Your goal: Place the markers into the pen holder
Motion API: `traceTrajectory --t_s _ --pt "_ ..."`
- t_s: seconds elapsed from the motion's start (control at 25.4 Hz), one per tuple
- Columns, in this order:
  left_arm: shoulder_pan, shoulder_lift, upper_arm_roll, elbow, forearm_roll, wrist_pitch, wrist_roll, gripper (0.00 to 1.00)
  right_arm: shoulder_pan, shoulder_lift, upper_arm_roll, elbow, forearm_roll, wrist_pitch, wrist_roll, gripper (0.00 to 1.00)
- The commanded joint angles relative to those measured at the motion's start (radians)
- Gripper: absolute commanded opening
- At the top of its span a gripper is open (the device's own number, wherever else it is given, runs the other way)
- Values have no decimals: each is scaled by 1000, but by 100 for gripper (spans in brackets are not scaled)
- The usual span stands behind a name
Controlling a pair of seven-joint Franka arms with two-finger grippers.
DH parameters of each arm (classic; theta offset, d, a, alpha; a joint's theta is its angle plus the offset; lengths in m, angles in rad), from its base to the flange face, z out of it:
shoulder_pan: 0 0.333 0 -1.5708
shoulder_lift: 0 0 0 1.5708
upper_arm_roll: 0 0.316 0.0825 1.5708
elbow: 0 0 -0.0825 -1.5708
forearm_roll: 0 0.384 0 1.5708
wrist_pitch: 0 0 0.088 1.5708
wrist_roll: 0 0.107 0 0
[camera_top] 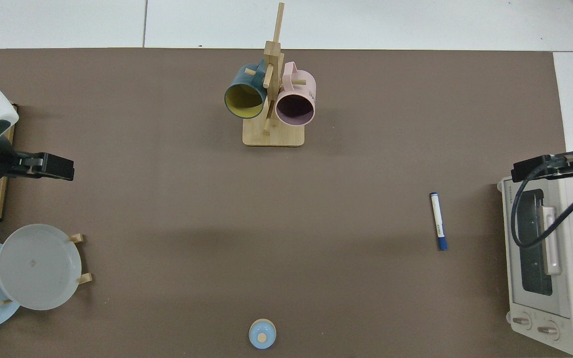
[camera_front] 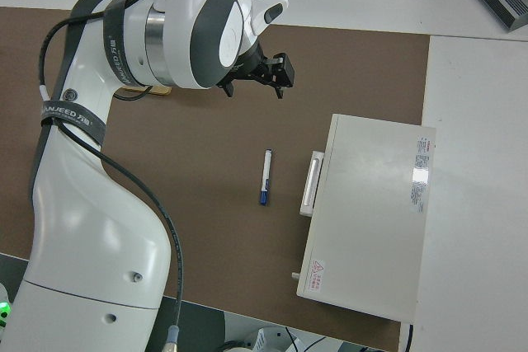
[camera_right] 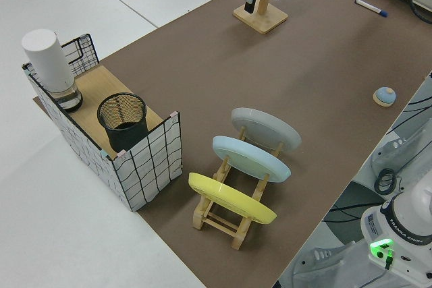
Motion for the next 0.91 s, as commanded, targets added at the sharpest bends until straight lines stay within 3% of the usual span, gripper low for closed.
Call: traceTrajectory --t_s 0.0,0.55,0.87 --pt "9 -23 -2 -35 13 23 17 100 -14 -12 5 -12 17 21 16 100" --pt "14 -19 -2 -38 12 37 19 100 -6 -12 7 -10 19 30 13 100" --pt "16 3 -1 -31 13 156 93 100 -7 -14 7 -12 19 9 7 100"
